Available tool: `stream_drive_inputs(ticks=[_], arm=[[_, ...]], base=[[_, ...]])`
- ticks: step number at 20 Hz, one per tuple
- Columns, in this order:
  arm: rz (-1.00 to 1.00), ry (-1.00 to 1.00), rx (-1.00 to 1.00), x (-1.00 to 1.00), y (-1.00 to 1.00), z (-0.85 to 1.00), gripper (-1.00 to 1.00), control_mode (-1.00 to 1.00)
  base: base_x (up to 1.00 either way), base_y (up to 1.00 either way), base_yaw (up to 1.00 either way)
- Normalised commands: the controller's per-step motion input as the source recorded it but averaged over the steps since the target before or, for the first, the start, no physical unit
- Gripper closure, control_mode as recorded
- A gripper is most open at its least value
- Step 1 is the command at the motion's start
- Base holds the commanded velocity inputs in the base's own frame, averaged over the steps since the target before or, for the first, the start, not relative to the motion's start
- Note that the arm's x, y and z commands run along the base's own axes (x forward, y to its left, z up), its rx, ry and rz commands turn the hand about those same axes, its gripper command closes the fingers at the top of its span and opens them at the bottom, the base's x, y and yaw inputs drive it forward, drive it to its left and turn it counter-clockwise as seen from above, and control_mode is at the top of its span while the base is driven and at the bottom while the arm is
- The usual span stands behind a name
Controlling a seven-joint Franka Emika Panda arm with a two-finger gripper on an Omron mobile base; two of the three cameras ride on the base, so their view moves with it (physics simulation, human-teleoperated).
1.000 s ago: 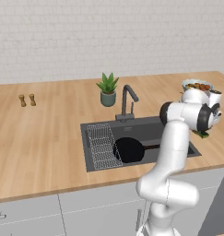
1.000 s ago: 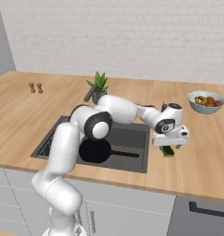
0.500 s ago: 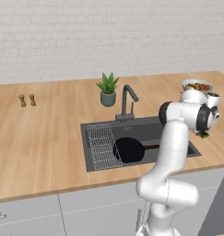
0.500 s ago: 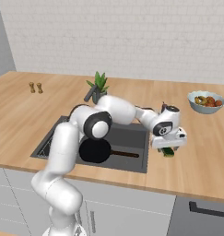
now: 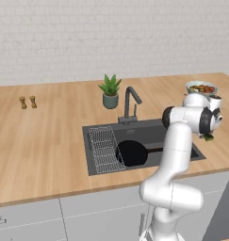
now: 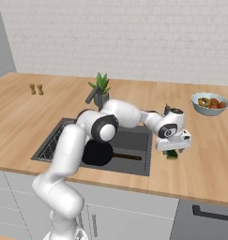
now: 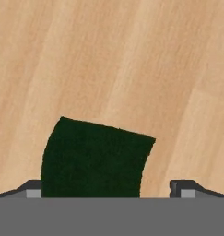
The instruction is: Pick the pan and sponge and place them into the sink. Then turn on the water.
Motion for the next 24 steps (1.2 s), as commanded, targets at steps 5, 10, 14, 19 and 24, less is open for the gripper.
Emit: stream_drive_inputs(ticks=[5,10,14,19,24], arm=[[0.00,0.01,0.00,0.25,-0.24,-0.24,-1.00,-1.00],[0.00,0.03,0.04,-0.05,0.06,-0.33,-1.00,-1.00],[0.00,0.06,0.06,-0.16,0.36,-0.54,1.00,-1.00],[-0.02,0.00,0.00,-0.29,0.41,-0.23,1.00,-1.00],[-0.09,-0.02,-0.01,-0.53,0.69,-0.03,1.00,-1.00]], base=[[0.00,0.00,0.00],[0.00,0.00,0.00],[0.00,0.00,0.00],[0.00,0.00,0.00],[0.00,0.00,0.00]])
